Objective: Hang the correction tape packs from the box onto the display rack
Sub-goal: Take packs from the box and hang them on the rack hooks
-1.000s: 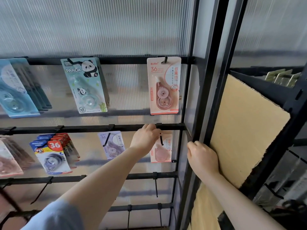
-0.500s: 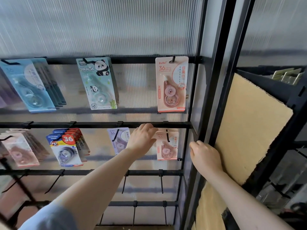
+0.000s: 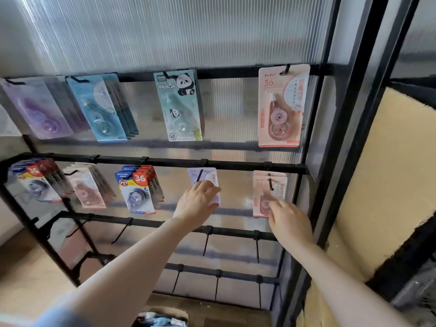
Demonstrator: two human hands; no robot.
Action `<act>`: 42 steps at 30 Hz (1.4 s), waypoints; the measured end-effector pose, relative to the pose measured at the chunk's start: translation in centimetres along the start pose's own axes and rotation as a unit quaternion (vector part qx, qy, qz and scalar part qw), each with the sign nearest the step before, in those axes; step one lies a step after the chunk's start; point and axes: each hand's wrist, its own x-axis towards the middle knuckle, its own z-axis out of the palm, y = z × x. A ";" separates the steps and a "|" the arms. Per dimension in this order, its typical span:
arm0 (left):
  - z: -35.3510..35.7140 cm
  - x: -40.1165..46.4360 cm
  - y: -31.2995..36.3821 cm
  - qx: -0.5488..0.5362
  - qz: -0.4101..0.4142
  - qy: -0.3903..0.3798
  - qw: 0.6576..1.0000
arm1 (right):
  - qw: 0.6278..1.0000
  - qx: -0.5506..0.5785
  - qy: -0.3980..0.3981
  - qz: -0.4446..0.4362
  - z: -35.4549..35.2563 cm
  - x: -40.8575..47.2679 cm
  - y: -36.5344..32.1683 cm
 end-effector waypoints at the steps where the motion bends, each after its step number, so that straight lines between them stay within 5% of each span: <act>1: 0.0 -0.6 -0.5 -0.001 -0.002 0.000 1.000 | 1.000 0.006 -0.008 -0.006 0.3 0.1 -0.5; 14: 0.9 -8.5 -11.9 -0.003 -0.069 -0.008 0.998 | 0.994 -0.025 -0.089 -0.060 5.8 1.4 -11.1; 29: 8.5 -19.4 -30.1 -0.049 -0.135 -0.106 0.984 | 0.979 -0.004 -0.198 -0.051 17.9 -1.5 -27.9; 42: 21.8 -28.5 -34.9 -0.110 -0.177 -0.200 0.958 | 0.935 -0.046 -0.348 -0.050 29.9 -9.2 -30.7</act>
